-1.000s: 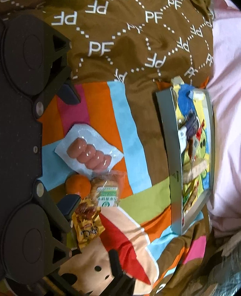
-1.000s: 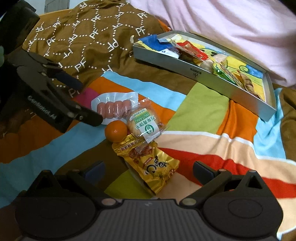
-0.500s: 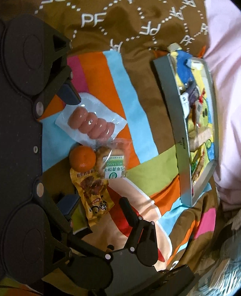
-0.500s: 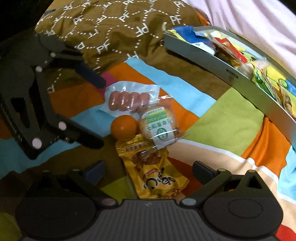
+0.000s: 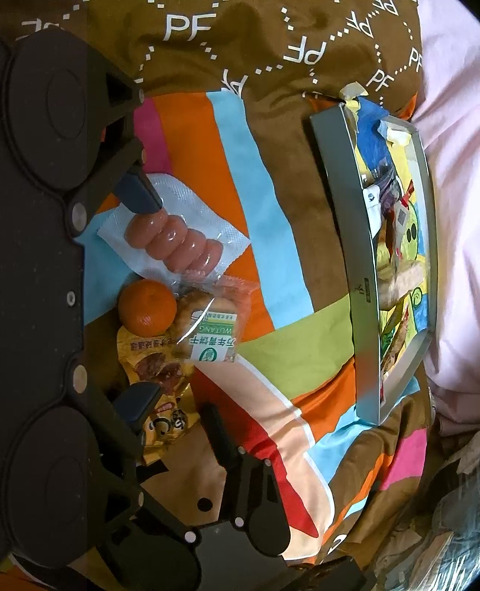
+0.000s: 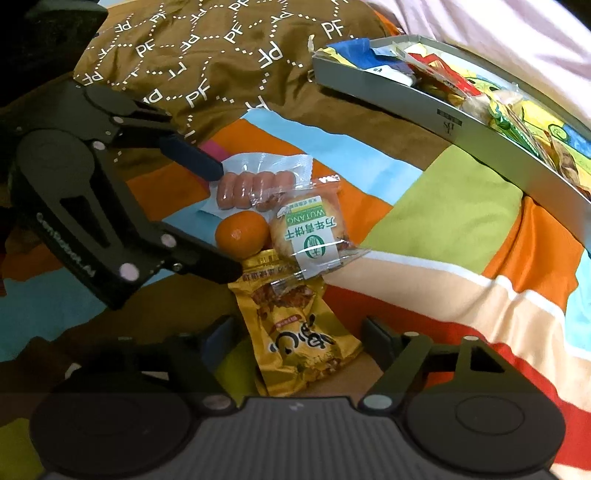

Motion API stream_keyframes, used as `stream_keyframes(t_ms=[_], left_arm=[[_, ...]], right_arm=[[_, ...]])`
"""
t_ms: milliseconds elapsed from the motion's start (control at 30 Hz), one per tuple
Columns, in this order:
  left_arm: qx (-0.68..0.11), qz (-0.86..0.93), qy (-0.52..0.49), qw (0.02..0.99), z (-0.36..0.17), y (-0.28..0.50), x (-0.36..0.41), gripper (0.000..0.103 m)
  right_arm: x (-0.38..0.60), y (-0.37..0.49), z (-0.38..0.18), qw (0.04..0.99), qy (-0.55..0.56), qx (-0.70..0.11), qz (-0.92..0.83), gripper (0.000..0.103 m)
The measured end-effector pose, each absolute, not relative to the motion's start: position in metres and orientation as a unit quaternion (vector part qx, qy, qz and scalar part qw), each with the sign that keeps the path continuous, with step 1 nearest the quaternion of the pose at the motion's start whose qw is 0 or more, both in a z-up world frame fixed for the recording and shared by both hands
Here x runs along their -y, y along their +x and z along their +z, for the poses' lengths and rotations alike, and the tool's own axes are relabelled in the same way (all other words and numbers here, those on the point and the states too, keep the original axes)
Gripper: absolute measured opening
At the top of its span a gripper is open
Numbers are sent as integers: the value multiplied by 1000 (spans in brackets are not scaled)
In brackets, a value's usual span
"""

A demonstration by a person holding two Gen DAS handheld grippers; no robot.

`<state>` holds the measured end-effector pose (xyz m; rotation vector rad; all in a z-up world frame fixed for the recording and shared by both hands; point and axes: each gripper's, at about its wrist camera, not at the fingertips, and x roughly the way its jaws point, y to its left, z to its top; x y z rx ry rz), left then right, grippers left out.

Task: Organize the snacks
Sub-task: 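Lower the left tool toward the mandarin while the right tool approaches the gold snack bag, then grasp the mandarin orange with the left gripper while the right gripper grasps the gold snack bag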

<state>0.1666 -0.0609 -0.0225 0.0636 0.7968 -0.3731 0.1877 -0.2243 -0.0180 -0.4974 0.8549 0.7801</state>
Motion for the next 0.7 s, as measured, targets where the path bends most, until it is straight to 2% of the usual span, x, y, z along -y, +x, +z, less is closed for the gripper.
stream_keyframes(t_ms=[133,367,467,533,600,700], left_arm=[[-382,-179,38,906,-22,163,64,93],[-388,-190,51,901,-23,159,73,87],[-397,-193,47,896,-24,160,74,75],[-409,-198,43,890,-26,162,74,62],[-420,-197,37,885,-28,164,74,58],[-426,-193,28,883,-30,167,74,57]], right_arm=[[226,181,-15,808,-234,-402,362,66],[227,173,-13,808,-237,-406,355,64],[225,169,-13,809,-241,-408,347,64],[225,166,-13,811,-237,-411,342,64],[227,162,-12,811,-233,-416,340,64],[229,157,-12,811,-230,-419,338,64]])
